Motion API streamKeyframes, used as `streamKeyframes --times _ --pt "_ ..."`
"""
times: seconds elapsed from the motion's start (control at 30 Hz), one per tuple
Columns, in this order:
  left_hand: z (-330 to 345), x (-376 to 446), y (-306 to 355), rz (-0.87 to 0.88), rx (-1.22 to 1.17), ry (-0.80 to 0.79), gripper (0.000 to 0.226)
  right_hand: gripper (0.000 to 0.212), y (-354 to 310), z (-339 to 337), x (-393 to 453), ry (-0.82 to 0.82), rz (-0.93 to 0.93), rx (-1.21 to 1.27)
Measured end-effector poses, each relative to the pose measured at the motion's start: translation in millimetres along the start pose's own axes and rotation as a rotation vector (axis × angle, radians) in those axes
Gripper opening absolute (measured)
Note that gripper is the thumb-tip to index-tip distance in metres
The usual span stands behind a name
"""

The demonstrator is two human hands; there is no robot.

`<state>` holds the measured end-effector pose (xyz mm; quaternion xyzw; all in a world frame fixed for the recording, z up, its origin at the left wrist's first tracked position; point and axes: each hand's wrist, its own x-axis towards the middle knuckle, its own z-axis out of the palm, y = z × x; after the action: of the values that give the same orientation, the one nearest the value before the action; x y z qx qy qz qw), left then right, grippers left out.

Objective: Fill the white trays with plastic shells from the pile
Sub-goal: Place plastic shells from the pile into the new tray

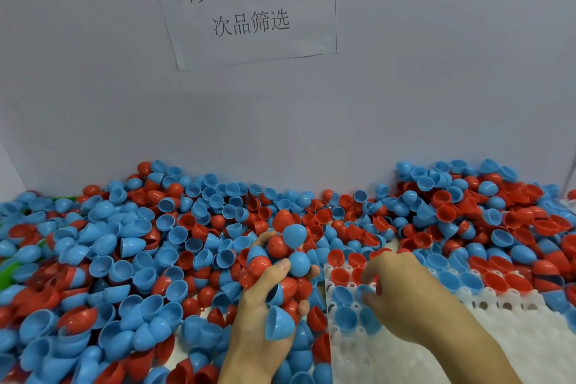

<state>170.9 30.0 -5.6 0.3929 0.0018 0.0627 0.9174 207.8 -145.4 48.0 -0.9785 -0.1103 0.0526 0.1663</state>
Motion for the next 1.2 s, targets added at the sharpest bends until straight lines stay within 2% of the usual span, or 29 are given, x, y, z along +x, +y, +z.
streamKeyframes --times 0.1,0.2,0.27,0.37,0.5,0.6,0.7,0.8,0.9,1.03,1.2 --pt "-0.9 1.2 -1.0 0.000 0.059 -0.038 0.036 0.017 -9.2 -7.6 -2.6 0.121 -0.156 0.269" --pt "-1.0 -0.1 -2.3 -0.015 0.108 -0.114 0.047 0.021 -24.1 -11.1 -6.6 0.155 -0.259 0.534" --pt "-2.7 -0.2 -4.5 -0.045 0.133 -0.124 0.057 0.023 -29.2 -9.3 -7.9 0.182 -0.292 0.572" --pt "-5.2 0.1 -7.8 -0.078 0.159 -0.122 0.065 0.014 -30.4 -7.4 -7.4 0.254 -0.306 0.602" --pt "-3.0 2.0 -6.8 -0.054 0.141 -0.130 0.057 0.011 -27.4 -9.0 -6.6 0.226 -0.301 0.681" --pt "-1.0 4.4 -5.9 -0.026 0.107 -0.117 0.051 0.019 -23.8 -12.5 -7.1 0.182 -0.326 0.721" --pt "-1.3 5.1 -5.2 -0.001 0.105 -0.091 0.045 0.017 -22.7 -15.4 -7.4 0.180 -0.348 0.802" --pt "-4.3 5.4 -6.2 -0.030 0.108 -0.067 0.053 0.013 -24.5 -18.4 -8.5 0.187 -0.333 0.947" --pt "-7.7 6.6 -7.7 -0.033 0.071 -0.036 0.068 0.014 -25.2 -19.7 -10.2 0.098 -0.365 0.886" --pt "-9.2 7.8 -8.8 0.008 0.045 -0.044 0.056 0.009 -23.1 -13.3 -10.7 -0.009 -0.371 0.591" --pt "-10.2 6.8 -8.4 -0.026 0.069 -0.036 0.067 0.006 -24.7 -12.1 -11.0 -0.040 -0.405 0.482"
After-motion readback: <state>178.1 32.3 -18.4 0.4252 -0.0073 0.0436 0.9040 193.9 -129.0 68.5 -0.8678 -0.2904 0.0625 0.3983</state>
